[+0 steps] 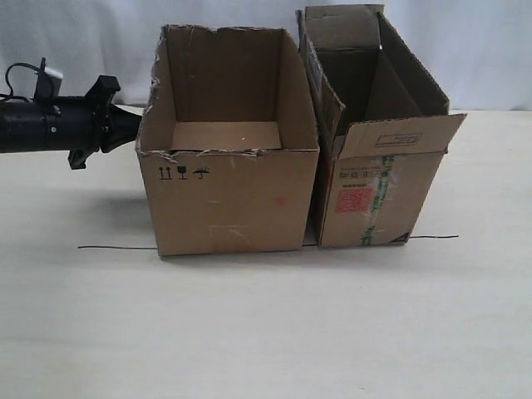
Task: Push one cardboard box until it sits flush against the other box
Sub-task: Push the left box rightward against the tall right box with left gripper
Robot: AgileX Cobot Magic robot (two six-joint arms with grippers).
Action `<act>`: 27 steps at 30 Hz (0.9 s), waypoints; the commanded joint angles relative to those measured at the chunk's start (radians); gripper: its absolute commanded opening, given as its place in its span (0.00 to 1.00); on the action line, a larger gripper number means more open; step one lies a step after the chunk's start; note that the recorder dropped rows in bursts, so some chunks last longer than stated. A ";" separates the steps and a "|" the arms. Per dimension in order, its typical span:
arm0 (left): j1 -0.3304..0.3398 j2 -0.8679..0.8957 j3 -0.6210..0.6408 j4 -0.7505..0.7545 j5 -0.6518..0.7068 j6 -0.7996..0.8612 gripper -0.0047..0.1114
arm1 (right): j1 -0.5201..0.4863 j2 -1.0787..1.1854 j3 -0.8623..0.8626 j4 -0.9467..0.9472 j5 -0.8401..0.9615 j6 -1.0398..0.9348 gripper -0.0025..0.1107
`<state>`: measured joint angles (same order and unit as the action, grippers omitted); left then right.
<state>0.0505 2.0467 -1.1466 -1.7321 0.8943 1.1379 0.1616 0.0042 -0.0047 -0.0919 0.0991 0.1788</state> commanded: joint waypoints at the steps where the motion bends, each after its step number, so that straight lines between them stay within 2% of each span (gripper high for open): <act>1: -0.024 0.001 -0.004 -0.012 -0.017 0.010 0.04 | 0.003 -0.004 0.005 -0.005 0.003 0.000 0.07; 27: -0.040 0.001 -0.004 -0.012 -0.074 0.006 0.04 | 0.003 -0.004 0.005 -0.005 0.003 0.000 0.07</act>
<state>0.0185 2.0467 -1.1466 -1.7321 0.8165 1.1416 0.1616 0.0042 -0.0047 -0.0919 0.0991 0.1788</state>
